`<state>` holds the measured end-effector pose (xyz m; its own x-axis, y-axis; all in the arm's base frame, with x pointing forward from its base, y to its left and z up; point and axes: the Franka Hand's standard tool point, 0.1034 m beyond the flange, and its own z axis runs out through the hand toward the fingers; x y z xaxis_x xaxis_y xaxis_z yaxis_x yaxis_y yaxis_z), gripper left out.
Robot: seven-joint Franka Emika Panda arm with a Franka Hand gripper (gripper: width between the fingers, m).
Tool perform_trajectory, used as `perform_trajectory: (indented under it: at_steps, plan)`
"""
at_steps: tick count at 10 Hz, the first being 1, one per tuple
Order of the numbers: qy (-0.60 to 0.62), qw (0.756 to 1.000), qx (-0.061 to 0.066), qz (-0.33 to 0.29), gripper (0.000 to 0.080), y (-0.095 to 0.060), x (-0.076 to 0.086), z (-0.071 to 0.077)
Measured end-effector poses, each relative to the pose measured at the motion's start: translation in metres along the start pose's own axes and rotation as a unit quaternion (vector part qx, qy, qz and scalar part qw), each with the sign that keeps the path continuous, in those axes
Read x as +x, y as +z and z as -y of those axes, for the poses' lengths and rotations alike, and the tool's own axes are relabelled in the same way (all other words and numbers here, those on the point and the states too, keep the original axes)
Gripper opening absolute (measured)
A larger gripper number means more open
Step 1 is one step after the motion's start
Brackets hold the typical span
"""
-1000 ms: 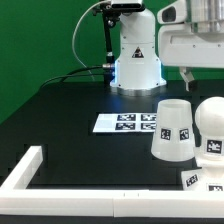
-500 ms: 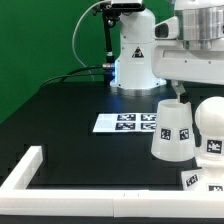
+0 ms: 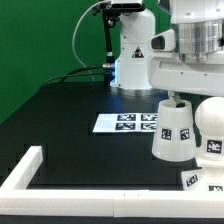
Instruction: Assemble lamp
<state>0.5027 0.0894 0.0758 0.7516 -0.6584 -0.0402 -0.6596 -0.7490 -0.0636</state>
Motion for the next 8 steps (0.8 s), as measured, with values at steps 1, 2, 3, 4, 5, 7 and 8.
perform_trajectory:
  at_steps: [1, 2, 3, 4, 5, 7, 8]
  plan:
    - [0.0, 1.0, 0.0, 0.0, 0.0699, 0.0001, -0.0003, 0.0]
    - [0.001, 1.0, 0.0, 0.001, 0.0612, 0.0002, -0.0004, -0.0001]
    - [0.002, 1.0, 0.0, 0.001, 0.0474, 0.0002, -0.0004, -0.0001]
    - [0.003, 1.0, 0.001, 0.001, 0.0474, 0.0003, -0.0004, -0.0001]
    - [0.004, 1.0, 0.001, 0.002, 0.0284, 0.0003, -0.0005, -0.0001]
    - [0.004, 1.0, 0.001, 0.002, 0.0088, 0.0003, -0.0005, -0.0001]
    - [0.004, 1.0, 0.002, 0.001, 0.004, -0.0005, -0.0002, 0.0008]
